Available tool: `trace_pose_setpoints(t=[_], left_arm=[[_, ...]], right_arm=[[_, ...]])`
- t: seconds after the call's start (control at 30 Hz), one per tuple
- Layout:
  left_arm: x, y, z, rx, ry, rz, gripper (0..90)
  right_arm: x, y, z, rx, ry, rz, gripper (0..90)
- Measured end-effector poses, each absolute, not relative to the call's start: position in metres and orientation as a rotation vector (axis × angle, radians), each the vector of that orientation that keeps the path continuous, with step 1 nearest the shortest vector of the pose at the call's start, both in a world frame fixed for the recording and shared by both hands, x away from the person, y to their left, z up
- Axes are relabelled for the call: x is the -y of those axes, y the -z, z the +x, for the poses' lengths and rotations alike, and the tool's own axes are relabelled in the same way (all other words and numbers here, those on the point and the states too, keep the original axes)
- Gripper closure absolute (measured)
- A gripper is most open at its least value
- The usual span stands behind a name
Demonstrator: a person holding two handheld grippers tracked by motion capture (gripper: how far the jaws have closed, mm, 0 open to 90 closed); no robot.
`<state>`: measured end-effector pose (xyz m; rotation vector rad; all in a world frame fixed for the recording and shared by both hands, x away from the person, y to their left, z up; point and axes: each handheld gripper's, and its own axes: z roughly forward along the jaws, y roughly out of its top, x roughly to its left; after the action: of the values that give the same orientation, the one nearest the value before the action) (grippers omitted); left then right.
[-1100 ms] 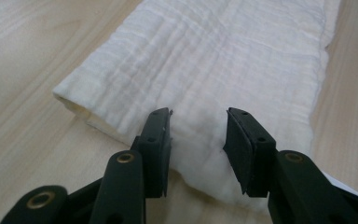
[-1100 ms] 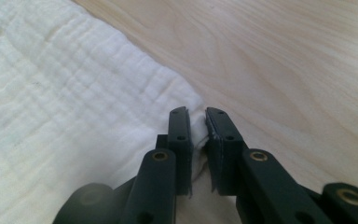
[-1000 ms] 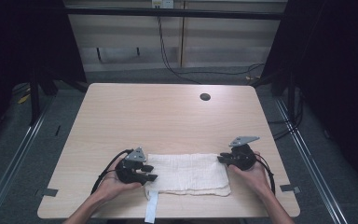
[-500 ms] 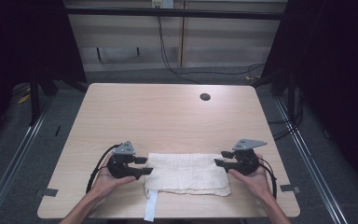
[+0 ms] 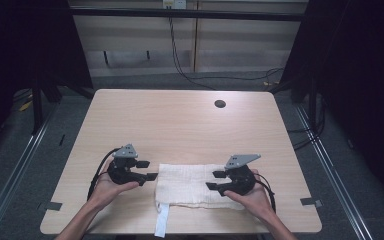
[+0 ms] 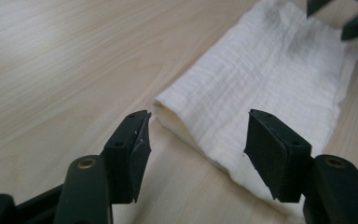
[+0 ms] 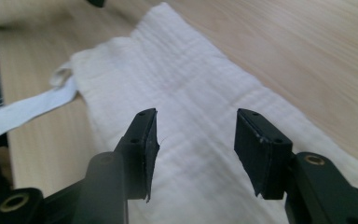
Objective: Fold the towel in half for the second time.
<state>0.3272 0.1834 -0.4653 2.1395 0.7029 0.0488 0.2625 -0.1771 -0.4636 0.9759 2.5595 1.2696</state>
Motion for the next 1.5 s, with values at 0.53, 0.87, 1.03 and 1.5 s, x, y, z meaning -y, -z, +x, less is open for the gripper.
trace_pose_setpoints(t=[0.53, 0.87, 1.03, 1.5], left_arm=[[-0.167, 0.439, 0.373, -0.734, -0.115, 2.061, 38.3], [-0.162, 0.464, 0.373, -0.669, -0.012, 2.163, 36.9], [-0.162, 0.468, 0.376, -0.684, -0.002, 2.152, 35.5], [-0.160, 0.477, 0.377, -0.760, -0.051, 2.157, 34.8]], right_arm=[[0.115, 0.454, 0.276, -2.660, -1.338, 0.862, 44.6], [0.068, 0.463, 0.275, -2.776, -1.375, 0.738, 42.3], [0.051, 0.465, 0.278, -2.840, -1.351, 0.705, 42.7], [0.029, 0.484, 0.274, -2.872, -1.286, 0.574, 63.1]])
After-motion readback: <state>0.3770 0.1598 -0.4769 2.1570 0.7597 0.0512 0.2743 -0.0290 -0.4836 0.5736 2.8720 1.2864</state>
